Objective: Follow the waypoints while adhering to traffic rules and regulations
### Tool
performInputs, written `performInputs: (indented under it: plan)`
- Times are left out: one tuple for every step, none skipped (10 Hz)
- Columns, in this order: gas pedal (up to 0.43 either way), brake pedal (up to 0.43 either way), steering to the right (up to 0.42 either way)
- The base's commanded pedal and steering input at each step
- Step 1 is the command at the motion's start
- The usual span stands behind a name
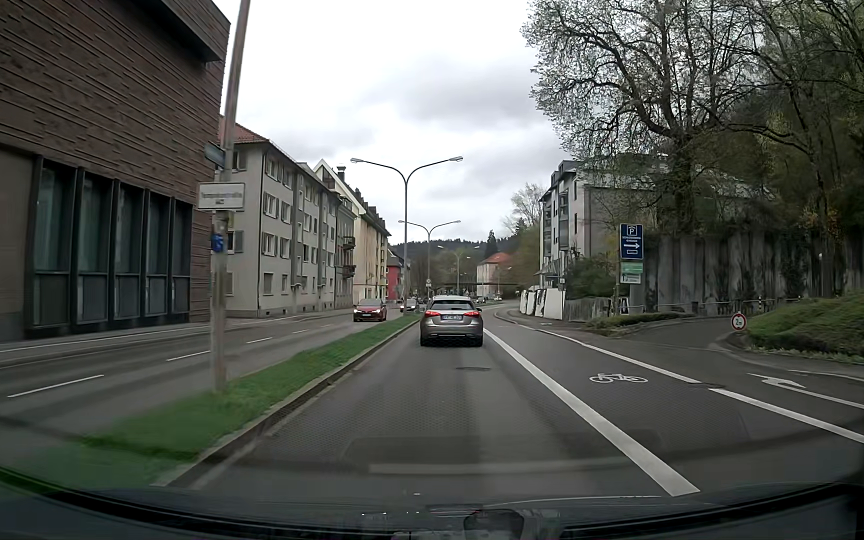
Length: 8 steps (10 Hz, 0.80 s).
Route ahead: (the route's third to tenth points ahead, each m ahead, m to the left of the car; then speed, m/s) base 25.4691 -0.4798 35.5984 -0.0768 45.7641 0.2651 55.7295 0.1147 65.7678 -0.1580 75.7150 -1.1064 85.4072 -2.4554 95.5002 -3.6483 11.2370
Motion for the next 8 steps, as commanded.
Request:
performInputs:
  plan:
    - [0.059, 0.000, 0.001]
    - [0.059, 0.000, 0.001]
    - [0.047, 0.000, 0.001]
    - [0.047, 0.000, 0.001]
    - [0.047, 0.000, 0.001]
    - [0.047, 0.000, 0.001]
    - [0.047, 0.000, 0.001]
    - [0.047, 0.000, 0.001]
